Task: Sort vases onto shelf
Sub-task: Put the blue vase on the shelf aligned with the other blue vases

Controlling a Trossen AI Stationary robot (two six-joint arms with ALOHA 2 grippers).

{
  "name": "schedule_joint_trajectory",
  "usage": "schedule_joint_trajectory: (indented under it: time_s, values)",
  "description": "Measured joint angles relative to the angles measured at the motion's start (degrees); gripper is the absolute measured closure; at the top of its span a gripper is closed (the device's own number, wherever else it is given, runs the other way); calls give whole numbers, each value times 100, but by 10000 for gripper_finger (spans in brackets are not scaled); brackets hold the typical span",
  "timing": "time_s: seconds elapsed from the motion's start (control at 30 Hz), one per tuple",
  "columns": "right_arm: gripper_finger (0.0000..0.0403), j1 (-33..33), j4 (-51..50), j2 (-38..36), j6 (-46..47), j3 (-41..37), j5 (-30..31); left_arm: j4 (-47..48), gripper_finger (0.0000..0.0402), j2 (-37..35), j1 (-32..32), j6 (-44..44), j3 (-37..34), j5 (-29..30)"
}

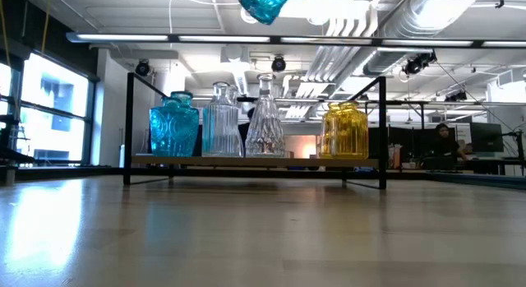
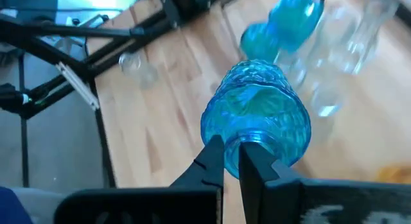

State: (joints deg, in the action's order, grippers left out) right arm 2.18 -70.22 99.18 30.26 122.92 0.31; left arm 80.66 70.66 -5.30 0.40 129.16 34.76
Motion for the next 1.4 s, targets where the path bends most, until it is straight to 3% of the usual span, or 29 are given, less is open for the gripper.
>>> schedule_joint_trajectory:
  time_s: [0.23,0.4,0.73,0.87,1.1,1.4]
  values:
    - [403,-1051,-194,712,-1438,1177,-970,125,392,54,2,15,-2,428]
    - [403,-1651,312,1036,-2040,1030,-2025,125,392,19,4,-171,0,925]
    - [403,-2092,670,1086,-2585,1212,-2433,462,392,48,2,-825,0,932]
    - [403,-2007,543,1008,-2535,1212,-2449,466,392,97,2,-919,0,949]
    - [403,-1277,-80,1026,-2348,1203,-2390,532,392,139,2,-937,0,928]
    - [403,-626,282,1068,-1512,559,-1961,914,392,132,2,-1076,0,795]
